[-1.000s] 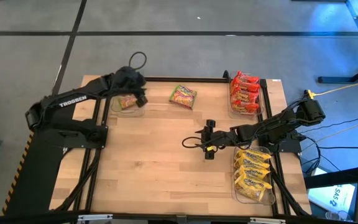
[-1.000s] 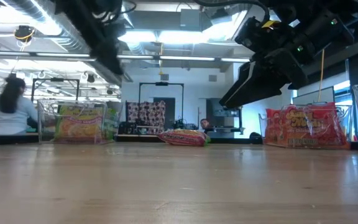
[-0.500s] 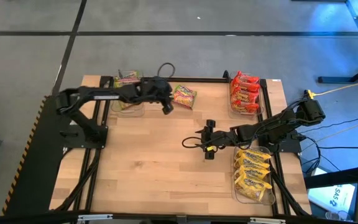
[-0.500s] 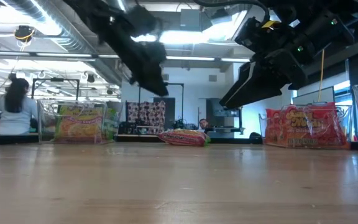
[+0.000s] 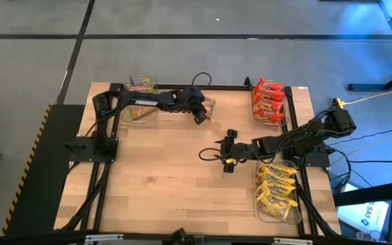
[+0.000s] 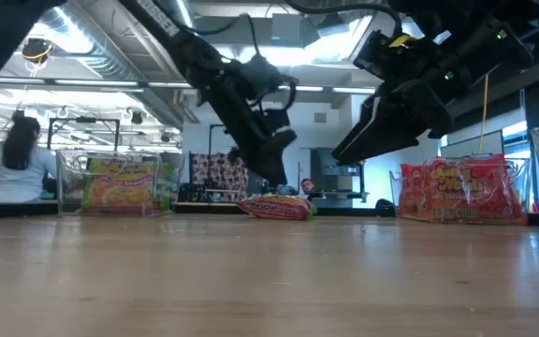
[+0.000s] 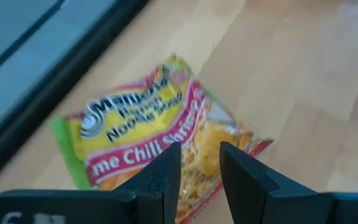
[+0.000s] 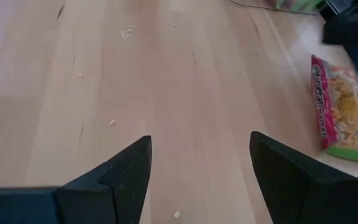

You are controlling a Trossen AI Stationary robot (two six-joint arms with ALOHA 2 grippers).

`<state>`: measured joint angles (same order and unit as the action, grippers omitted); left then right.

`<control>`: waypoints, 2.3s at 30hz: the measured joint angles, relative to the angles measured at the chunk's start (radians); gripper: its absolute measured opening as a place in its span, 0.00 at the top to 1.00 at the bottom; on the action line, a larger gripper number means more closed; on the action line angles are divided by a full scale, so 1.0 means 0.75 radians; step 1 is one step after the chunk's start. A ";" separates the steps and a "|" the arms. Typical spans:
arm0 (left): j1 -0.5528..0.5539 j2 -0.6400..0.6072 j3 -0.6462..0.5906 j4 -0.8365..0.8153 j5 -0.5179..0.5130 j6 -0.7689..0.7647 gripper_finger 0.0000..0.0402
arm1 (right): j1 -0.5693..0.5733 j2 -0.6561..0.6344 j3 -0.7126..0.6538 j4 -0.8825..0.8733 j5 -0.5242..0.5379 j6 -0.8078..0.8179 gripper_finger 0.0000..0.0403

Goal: Sort Maruchan noodles
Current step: Put the green noodle pack into the top left transparent bin

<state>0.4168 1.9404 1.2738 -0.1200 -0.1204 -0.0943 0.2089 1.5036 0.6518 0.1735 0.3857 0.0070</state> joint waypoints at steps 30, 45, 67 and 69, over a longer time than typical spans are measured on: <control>-0.257 0.009 0.016 -0.315 0.116 0.022 0.74 | 0.000 0.000 0.001 -0.028 0.019 0.018 0.40; -0.222 -0.228 0.018 -0.296 -0.304 0.094 0.74 | 0.000 0.000 0.000 -0.020 0.019 0.018 0.40; -0.360 0.027 0.018 -0.279 0.047 -0.005 0.74 | 0.000 0.000 0.000 -0.025 0.045 0.018 0.40; -0.415 0.027 0.018 -0.299 0.044 0.007 0.74 | 0.000 -0.001 0.000 -0.028 0.046 0.021 0.40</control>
<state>0.1054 1.9606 1.2869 -0.3445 -0.0872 -0.0893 0.2089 1.5032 0.6518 0.1524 0.4204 0.0229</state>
